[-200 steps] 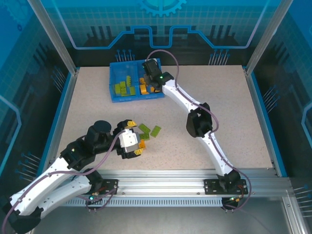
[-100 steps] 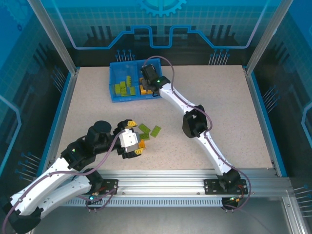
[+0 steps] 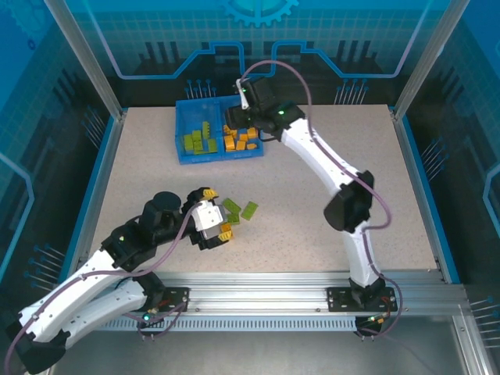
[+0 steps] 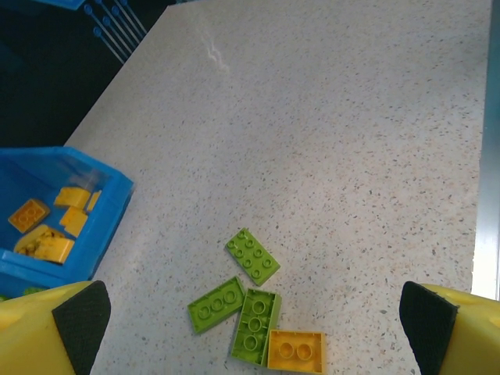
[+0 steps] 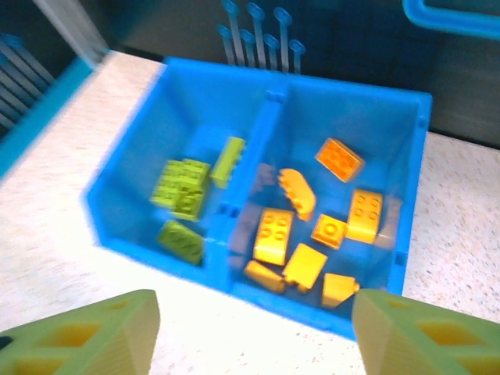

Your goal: Sort the legos into containers by color

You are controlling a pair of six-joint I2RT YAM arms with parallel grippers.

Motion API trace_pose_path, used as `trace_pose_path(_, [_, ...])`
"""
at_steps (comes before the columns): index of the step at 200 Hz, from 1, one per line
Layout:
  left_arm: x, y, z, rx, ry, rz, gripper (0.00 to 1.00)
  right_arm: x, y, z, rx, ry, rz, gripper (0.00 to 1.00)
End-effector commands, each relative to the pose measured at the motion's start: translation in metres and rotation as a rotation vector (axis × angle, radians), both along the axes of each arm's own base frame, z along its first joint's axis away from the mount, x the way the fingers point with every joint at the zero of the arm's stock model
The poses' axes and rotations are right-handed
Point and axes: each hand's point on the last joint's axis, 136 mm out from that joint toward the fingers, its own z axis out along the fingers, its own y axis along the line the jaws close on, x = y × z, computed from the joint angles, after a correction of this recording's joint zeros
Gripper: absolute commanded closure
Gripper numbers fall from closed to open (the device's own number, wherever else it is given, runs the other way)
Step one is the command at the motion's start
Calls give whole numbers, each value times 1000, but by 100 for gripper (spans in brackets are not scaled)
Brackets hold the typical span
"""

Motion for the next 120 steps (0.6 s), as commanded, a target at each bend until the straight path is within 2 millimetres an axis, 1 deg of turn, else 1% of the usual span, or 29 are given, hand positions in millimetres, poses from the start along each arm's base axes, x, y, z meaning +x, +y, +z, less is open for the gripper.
trace_pose_path(1, [9,2,20,-73,-23,68,1,-50,2,-6,14,86,135,29])
trace_pose_path(13, [7,0,33,-130,-24,70,1,-70,-7,-8,36,86,132,27])
trace_pose_path(14, [7,0,35,-139,-25,70,1,-72,-8,-6,42,80,135,27])
trace_pose_path(18, [6,-1,40,-167,-21,73,1,-80,-9,-11,52,87,144,26])
trace_pose_path(38, [10,-2,72,-342,-5,132,1,-118,-17,-16,120,80,196,21])
trace_pose_path(41, [12,-2,76,-368,9,149,1,-123,-18,-15,129,74,198,21])
trace_pose_path(43, [13,-1,78,-383,17,163,1,-126,-20,-19,126,78,195,21])
trace_pose_path(45, [14,0,80,-397,26,176,1,-129,-21,-17,131,70,192,21])
trace_pose_path(50, [19,2,83,-425,50,218,1,-135,-26,-22,131,67,179,20])
trace_pose_path(58, [28,8,84,-477,117,316,1,-145,-33,-26,135,61,170,20])
trace_pose_path(64, [35,14,81,-504,174,400,1,-153,-35,-27,143,48,176,19])
trace_pose_path(67, [37,17,79,-509,199,437,1,-157,-37,-31,142,50,177,19])
trace_pose_path(76, [43,25,66,-516,288,552,1,-168,-43,-37,147,42,177,18])
trace_pose_path(77, [43,26,65,-518,301,568,1,-169,-44,-41,143,48,175,18])
trace_pose_path(78, [44,27,63,-520,312,583,1,-170,-44,-38,148,41,175,18])
trace_pose_path(84, [46,34,53,-530,372,664,1,-176,-48,-42,152,40,173,17])
trace_pose_path(99, [47,44,23,-535,514,839,1,-189,-58,-50,160,41,153,16])
trace_pose_path(102, [47,45,17,-538,537,870,1,-192,-61,-54,157,46,148,16])
trace_pose_path(111, [46,49,-5,-543,605,968,1,-197,-67,-59,162,46,130,15])
trace_pose_path(120, [43,46,-26,-553,664,1022,1,-201,-74,-66,165,51,101,13])
